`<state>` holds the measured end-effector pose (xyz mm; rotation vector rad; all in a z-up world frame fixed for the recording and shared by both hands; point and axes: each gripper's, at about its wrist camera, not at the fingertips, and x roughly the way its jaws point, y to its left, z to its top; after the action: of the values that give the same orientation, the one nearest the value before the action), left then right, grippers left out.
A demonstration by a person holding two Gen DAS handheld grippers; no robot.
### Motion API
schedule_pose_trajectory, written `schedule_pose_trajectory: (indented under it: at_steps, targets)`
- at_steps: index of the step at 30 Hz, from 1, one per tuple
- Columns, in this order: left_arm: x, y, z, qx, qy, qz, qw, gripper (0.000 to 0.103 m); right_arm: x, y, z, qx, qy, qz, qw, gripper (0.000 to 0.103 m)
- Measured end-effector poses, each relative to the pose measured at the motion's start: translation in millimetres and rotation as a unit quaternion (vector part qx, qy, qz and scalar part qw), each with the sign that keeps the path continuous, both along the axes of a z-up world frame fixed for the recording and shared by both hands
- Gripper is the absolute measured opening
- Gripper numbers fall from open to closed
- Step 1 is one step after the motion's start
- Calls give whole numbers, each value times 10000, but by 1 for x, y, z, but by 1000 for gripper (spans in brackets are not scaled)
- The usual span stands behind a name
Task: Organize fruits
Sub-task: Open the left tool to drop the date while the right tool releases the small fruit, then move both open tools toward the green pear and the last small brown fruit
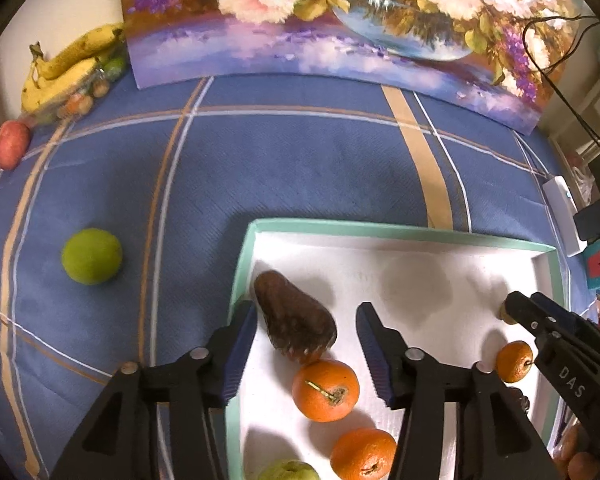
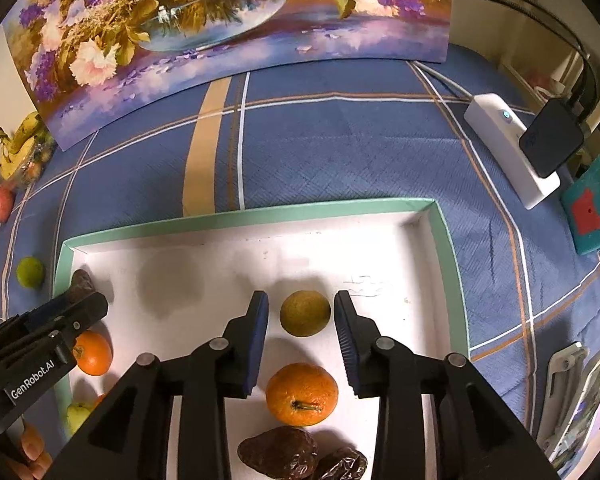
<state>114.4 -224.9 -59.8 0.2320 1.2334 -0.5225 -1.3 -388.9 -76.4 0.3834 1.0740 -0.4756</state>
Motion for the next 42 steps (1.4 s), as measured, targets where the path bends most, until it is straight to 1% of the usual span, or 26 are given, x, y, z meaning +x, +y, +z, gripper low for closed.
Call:
schedule_pose_trajectory:
  at_steps: [4,13,16,17,18,20,23,24,25,26,27,28,29,30,32,38,39,40,42]
  targets:
    - [0,3,14,-60,-117,11,9999,57,-2,1,14,-108,-113,-8,9999,40]
    - [0,12,45,-223,-387,76,9990,62,-8,4,51,-338,-484,14,9983,40]
    - [3,14,49,-237,-419,130,9988,63,-11,6,57,-412,-533,10,9977,40]
    - [5,14,50,-208,-441,165,9987,65,-11,6,59,-433,-528,9,9977,41]
    - [6,16,50,-183,-456,200,9986,68,-12,6,59,-449,-512,7,9977,42]
    - [8,19,51,-132,-469,284,9984,71,-10,6,57,-466,-481,14,9978,55]
    - [12,24,50,-35,-485,406,9980,77,-9,7,56,-459,-442,43,9980,56]
    - [13,24,50,-14,-495,424,9979,78,-9,7,55,-468,-427,50,9980,56]
    - [14,26,49,18,-506,456,9977,78,-8,7,55,-481,-411,53,9980,60]
    - [14,28,49,50,-512,486,9975,81,-8,7,55,-497,-405,55,9979,65]
    - [15,29,49,78,-518,516,9973,92,-8,8,55,-506,-405,53,9979,67]
    - [16,30,49,104,-536,550,9970,99,-8,7,55,-520,-407,51,9978,72]
    - [17,31,49,131,-591,595,9964,103,-8,7,55,-528,-406,47,9978,76]
    - [17,32,50,159,-631,620,9960,103,-8,7,55,-539,-405,47,9977,78]
    - [17,34,52,205,-689,650,9953,103,-8,7,55,-583,-398,49,9975,84]
    - [20,41,56,228,-831,767,9933,103,-7,6,52,-628,-345,33,9974,87]
    - [21,42,56,230,-834,780,9932,103,-7,6,51,-641,-358,26,9973,89]
    - [22,43,57,234,-837,801,9930,103,-7,6,51,-649,-368,20,9972,95]
    - [23,45,57,233,-838,829,9928,103,-6,8,51,-671,-409,20,9969,96]
